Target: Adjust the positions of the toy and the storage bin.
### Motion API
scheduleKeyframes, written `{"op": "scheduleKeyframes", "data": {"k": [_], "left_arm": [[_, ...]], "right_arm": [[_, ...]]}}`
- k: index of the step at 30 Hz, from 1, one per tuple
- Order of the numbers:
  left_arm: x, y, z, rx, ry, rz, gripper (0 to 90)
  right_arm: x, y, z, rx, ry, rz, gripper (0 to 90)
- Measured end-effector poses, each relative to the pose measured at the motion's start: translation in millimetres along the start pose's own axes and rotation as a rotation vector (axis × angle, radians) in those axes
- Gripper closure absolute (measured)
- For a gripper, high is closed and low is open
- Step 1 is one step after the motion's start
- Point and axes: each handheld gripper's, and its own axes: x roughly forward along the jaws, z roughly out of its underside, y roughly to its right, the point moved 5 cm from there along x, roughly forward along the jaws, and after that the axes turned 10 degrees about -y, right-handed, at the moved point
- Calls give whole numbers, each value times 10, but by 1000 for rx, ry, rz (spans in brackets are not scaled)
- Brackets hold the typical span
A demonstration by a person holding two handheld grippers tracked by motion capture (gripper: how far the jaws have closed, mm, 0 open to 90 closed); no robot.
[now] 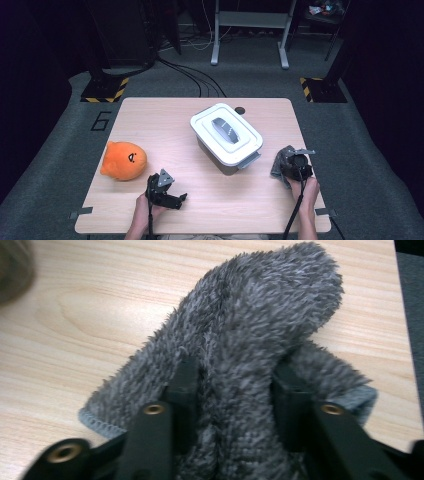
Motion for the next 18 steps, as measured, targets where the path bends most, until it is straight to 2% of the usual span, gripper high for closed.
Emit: {"op": "scheduleKeyframes", "data": {"k": [3,7,9,13,18], "left_arm": [[0,-1,0,0,0,0,2],[0,-2,0,1,0,0,2],[-2,-4,1,5,-4,-1,2],[0,-1,0,1,0,0,2],[-2,-3,1,4,-3,-1,2]], "right_arm": [[-6,9,9,8,11,-8,697],[-47,47,12,16,19,-18,718],[-131,57,26,31,28,-23,719],[-334,108,66,18,63,-8,718],[-534,117,179,16,72,9,712]]}}
